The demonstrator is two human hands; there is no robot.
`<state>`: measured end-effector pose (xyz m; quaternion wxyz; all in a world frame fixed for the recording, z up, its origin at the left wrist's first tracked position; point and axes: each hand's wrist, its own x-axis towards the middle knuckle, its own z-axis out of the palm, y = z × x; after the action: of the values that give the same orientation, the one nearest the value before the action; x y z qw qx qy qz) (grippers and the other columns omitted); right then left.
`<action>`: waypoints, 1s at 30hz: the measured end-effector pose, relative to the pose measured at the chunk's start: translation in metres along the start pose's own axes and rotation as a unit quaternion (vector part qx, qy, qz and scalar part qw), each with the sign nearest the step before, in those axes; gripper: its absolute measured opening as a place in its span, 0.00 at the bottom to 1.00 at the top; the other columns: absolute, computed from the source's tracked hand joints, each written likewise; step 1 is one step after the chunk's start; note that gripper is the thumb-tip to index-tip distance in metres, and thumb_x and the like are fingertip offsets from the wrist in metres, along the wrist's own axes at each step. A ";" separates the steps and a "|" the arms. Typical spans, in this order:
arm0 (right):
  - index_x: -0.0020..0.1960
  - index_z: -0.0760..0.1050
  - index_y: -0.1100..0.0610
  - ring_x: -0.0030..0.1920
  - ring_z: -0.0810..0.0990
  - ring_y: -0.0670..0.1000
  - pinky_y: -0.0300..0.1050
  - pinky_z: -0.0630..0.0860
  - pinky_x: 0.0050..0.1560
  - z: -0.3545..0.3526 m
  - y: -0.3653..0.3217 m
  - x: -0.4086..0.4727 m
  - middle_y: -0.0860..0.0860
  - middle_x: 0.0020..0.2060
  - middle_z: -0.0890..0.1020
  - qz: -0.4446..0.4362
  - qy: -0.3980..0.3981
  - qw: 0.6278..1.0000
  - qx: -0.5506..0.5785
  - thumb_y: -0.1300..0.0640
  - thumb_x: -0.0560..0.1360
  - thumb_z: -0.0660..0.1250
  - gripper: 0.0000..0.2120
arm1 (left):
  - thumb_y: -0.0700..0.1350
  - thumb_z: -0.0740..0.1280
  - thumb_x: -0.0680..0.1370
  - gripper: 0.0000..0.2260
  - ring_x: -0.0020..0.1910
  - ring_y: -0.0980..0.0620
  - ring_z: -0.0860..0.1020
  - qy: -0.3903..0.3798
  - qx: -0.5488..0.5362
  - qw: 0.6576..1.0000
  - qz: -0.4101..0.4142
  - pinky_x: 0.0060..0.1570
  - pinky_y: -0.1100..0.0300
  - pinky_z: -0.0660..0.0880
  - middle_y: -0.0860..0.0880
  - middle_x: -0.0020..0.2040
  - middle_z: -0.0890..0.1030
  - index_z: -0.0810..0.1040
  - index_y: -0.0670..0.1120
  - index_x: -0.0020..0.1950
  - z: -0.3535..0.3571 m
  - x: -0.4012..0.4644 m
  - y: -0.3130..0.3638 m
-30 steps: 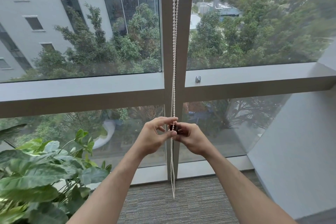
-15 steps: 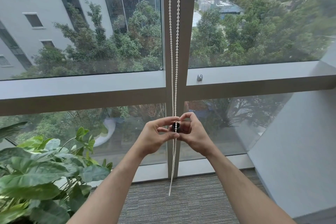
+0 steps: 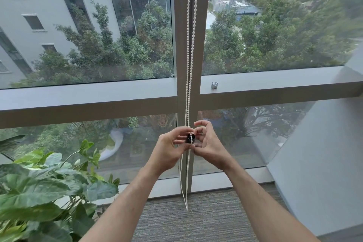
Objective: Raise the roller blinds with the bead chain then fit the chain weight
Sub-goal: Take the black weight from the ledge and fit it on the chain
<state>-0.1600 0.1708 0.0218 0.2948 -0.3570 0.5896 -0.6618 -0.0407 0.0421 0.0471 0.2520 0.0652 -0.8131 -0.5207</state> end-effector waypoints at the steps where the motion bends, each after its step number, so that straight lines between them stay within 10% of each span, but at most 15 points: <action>1: 0.63 0.64 0.52 0.52 0.78 0.51 0.42 0.78 0.49 -0.001 0.000 0.001 0.57 0.50 0.71 0.005 0.001 1.000 0.008 0.72 0.69 0.70 0.29 | 0.37 0.76 0.71 0.23 0.52 0.57 0.83 0.009 -0.006 1.000 0.000 0.50 0.64 0.79 0.60 0.50 0.84 0.80 0.62 0.56 0.001 0.000 -0.001; 7: 0.61 0.67 0.57 0.54 0.82 0.51 0.44 0.80 0.47 -0.012 -0.002 0.011 0.60 0.56 0.75 0.026 0.015 0.998 0.053 0.69 0.68 0.68 0.24 | 0.41 0.77 0.71 0.19 0.53 0.52 0.82 0.066 -0.042 0.997 -0.025 0.47 0.50 0.83 0.56 0.51 0.85 0.81 0.60 0.55 0.005 0.002 -0.009; 11: 0.57 0.71 0.56 0.50 0.83 0.57 0.50 0.83 0.46 -0.027 -0.003 0.033 0.62 0.54 0.76 0.024 0.166 0.985 0.046 0.67 0.72 0.66 0.15 | 0.44 0.78 0.69 0.16 0.52 0.46 0.82 0.091 -0.088 0.991 -0.050 0.48 0.42 0.82 0.52 0.50 0.85 0.82 0.57 0.55 0.003 0.006 -0.010; 23: 0.58 0.77 0.61 0.50 0.81 0.59 0.54 0.77 0.57 -0.080 -0.044 0.127 0.58 0.47 0.83 -0.008 0.350 0.891 -0.289 0.60 0.76 0.68 0.12 | 0.36 0.78 0.69 0.20 0.51 0.54 0.82 0.044 -0.089 0.992 -0.080 0.47 0.54 0.83 0.55 0.49 0.85 0.84 0.57 0.55 0.007 0.003 -0.005; 30: 0.70 0.71 0.64 0.65 0.74 0.60 0.50 0.68 0.67 -0.092 -0.047 0.163 0.62 0.63 0.77 0.065 0.306 0.874 -0.371 0.54 0.76 0.70 0.26 | 0.36 0.77 0.69 0.22 0.52 0.52 0.82 0.040 -0.077 0.993 -0.079 0.47 0.58 0.81 0.56 0.50 0.85 0.83 0.61 0.54 0.003 0.002 0.004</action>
<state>-0.3272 0.0974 0.0837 -0.0122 -0.1811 0.8743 -0.4502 -0.0431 0.0459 0.0498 0.2465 0.1304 -0.7522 -0.5969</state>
